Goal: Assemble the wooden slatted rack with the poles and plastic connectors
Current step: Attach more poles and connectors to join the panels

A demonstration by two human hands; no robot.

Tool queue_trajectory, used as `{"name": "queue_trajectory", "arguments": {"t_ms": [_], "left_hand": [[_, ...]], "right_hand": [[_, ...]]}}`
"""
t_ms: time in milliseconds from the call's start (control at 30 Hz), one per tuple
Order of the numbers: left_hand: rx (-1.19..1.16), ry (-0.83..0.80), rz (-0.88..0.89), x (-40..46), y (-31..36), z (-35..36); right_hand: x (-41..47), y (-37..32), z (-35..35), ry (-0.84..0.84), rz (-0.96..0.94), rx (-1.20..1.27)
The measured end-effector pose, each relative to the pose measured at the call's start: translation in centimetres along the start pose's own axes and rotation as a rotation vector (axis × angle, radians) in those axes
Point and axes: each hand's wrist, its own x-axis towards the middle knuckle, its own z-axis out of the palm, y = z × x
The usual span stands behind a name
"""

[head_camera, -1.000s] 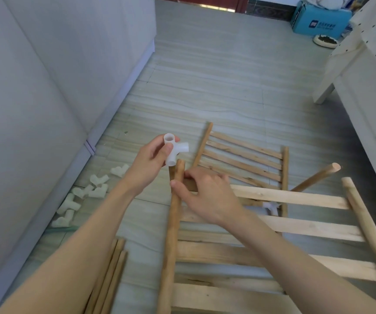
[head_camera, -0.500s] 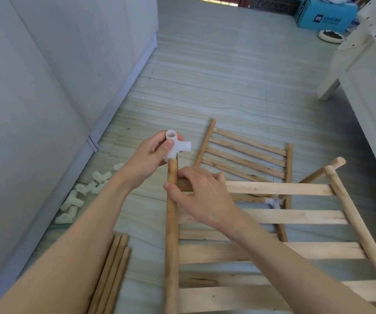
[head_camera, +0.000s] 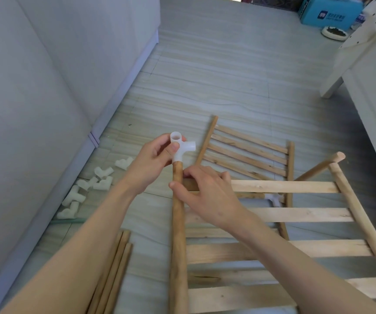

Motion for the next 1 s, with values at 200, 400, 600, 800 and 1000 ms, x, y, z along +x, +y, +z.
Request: {"name": "queue_trajectory", "arguments": {"t_ms": [200, 400, 600, 800, 1000], "left_hand": [[0.043, -0.027, 0.005, -0.5, 0.1, 0.0], [0.060, -0.006, -0.013, 0.5, 0.7, 1.2], [-0.047, -0.018, -0.068, 1.4, 0.2, 2.7], [-0.316, 0.151, -0.170, 2.3, -0.8, 3.7], [-0.597, 0.223, -0.107, 2.3, -0.9, 5.6]], "right_hand": [[-0.4, 0.1, -0.2, -0.038, -0.017, -0.001], [0.7, 0.3, -0.6, -0.060, 0.049, 0.041], [0.8, 1.1, -1.0, -0.041, 0.079, 0.102], [1.0, 1.3, -0.7, -0.030, 0.060, 0.086], [1.0, 1.5, -0.5, -0.017, 0.055, 0.112]]}}
